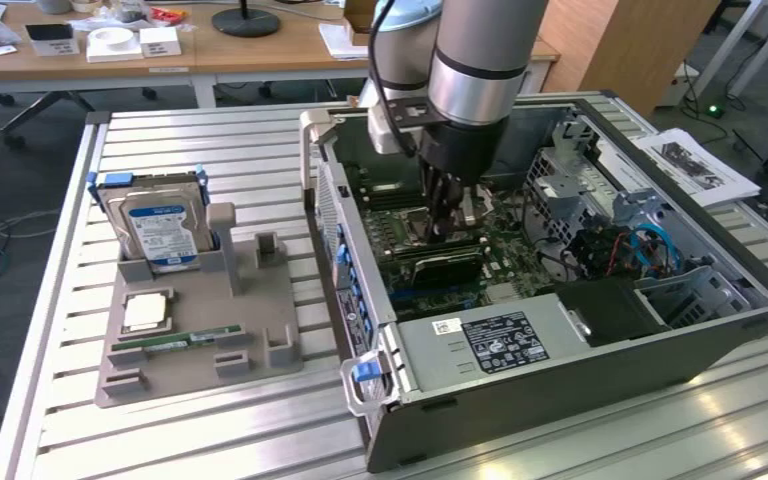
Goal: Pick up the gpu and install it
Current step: 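Press down on the gpu until it lock into place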
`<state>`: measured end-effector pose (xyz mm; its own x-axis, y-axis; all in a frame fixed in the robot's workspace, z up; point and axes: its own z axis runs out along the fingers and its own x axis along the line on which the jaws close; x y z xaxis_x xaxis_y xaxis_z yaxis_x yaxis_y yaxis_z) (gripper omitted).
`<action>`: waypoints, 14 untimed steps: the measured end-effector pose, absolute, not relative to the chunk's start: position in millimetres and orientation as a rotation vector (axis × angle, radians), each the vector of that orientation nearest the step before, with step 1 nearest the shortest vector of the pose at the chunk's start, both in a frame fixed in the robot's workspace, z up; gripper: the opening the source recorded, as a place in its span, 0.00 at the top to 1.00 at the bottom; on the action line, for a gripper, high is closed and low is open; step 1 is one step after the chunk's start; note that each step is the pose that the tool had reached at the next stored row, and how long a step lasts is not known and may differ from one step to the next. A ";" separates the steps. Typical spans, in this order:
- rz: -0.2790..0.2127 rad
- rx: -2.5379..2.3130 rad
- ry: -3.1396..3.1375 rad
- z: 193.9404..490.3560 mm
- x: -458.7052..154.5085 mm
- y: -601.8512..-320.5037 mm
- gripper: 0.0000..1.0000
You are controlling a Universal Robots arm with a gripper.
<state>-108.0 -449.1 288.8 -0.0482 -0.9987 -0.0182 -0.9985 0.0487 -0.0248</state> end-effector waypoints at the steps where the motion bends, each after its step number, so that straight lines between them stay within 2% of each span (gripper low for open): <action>1: -0.008 -2.146 2.253 287.9 -108.3 -449.2 0.89; 14: -0.008 -2.146 2.253 275.8 -109.9 -449.2 0.89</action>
<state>-109.9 -449.2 275.8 -0.0482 -0.9987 -0.0181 -0.9985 0.0487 -0.0247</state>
